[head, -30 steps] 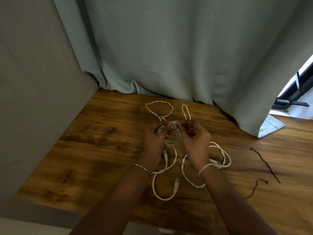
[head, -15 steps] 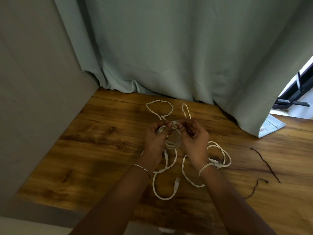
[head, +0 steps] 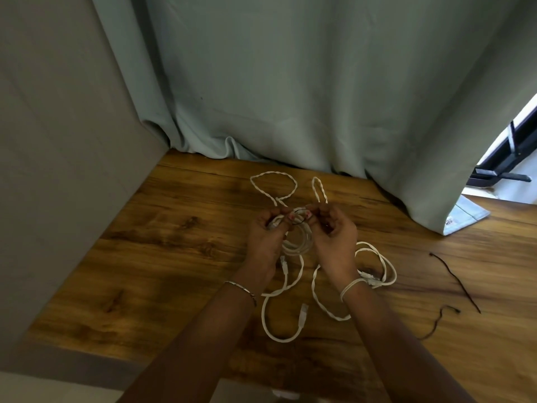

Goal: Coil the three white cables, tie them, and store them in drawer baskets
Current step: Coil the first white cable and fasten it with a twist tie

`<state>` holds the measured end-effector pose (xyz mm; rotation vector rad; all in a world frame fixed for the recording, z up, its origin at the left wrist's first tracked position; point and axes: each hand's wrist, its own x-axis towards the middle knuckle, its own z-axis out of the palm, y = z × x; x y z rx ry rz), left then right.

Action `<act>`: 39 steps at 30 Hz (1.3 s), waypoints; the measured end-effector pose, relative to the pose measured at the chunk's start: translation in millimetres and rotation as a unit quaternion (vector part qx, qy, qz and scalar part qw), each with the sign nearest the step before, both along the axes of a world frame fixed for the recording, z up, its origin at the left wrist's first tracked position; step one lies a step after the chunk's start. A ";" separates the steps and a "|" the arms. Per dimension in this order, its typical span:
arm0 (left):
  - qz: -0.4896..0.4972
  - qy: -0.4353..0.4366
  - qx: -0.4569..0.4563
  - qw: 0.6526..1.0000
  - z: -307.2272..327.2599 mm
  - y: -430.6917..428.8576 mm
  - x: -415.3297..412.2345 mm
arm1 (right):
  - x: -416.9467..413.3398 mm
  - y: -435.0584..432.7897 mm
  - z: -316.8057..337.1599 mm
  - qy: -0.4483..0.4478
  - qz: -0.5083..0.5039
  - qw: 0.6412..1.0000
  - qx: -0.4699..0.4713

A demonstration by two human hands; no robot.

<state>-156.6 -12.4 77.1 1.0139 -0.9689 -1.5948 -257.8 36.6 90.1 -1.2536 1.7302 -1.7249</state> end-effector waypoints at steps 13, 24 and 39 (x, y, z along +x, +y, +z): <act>-0.012 -0.009 0.007 1.000 0.2 0.6 0.8 | -0.1 1.1 2.0 0.003 0.016 1.000 0.013; -0.027 -0.022 0.008 0.999 5.8 3.4 1.2 | -5.2 -0.7 -0.3 0.009 0.037 0.998 0.040; -0.048 -0.057 0.015 0.997 4.1 1.0 7.0 | -7.1 -6.6 -4.8 0.065 0.039 0.994 0.073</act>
